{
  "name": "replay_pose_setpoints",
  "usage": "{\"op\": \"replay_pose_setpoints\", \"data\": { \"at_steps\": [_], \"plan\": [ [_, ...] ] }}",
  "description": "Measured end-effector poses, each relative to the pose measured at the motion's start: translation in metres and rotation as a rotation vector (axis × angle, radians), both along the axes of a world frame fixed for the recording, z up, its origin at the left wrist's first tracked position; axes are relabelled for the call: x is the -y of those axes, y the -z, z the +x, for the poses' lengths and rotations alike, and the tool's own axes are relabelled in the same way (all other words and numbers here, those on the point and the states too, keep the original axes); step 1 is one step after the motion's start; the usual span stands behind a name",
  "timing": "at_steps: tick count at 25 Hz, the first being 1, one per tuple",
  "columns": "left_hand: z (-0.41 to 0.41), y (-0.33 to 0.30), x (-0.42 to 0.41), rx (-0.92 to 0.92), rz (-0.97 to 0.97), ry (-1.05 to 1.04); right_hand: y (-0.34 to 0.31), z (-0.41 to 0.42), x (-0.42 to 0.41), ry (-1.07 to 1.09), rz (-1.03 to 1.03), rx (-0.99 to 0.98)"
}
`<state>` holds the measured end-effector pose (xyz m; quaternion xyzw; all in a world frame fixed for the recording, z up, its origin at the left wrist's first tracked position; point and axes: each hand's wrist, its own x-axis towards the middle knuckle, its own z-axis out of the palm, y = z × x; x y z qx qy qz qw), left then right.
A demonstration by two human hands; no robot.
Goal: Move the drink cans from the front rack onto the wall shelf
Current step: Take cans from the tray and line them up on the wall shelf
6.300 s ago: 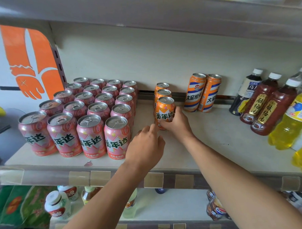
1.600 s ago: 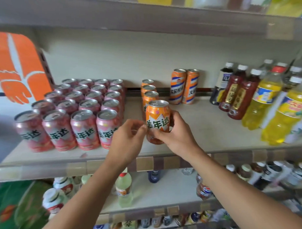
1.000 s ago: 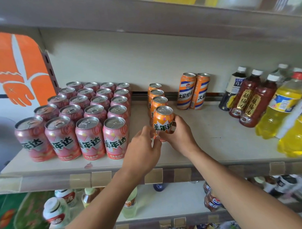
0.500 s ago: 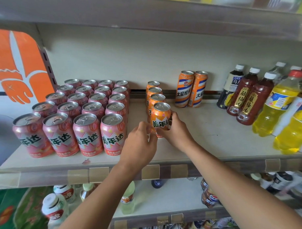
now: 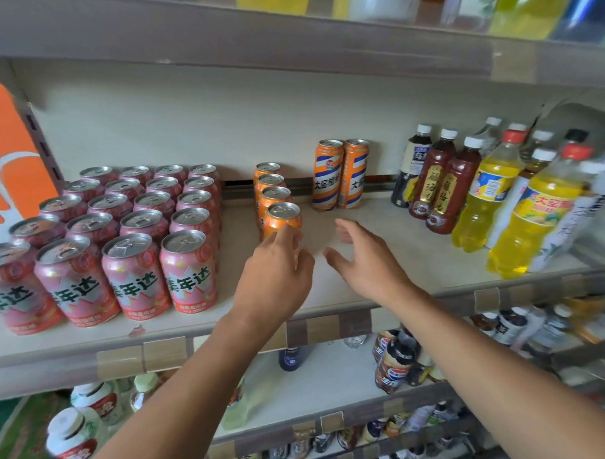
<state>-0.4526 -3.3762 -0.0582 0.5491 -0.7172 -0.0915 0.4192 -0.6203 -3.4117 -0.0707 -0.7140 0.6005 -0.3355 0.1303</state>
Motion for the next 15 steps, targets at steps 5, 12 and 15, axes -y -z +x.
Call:
{"op": "replay_pose_setpoints", "data": {
  "at_steps": [5, 12, 15],
  "plan": [
    [-0.062, -0.018, -0.006, 0.012, -0.079, 0.206, -0.017, -0.054, -0.049, 0.158, -0.142, -0.04],
    [-0.17, -0.018, -0.033, 0.037, -0.102, 0.528, -0.019, -0.137, -0.136, 0.43, -0.109, -0.092],
    [-0.215, -0.013, -0.051, 0.066, -0.111, 0.663, -0.013, -0.172, -0.176, 0.545, -0.089, -0.106]
  ]
}}
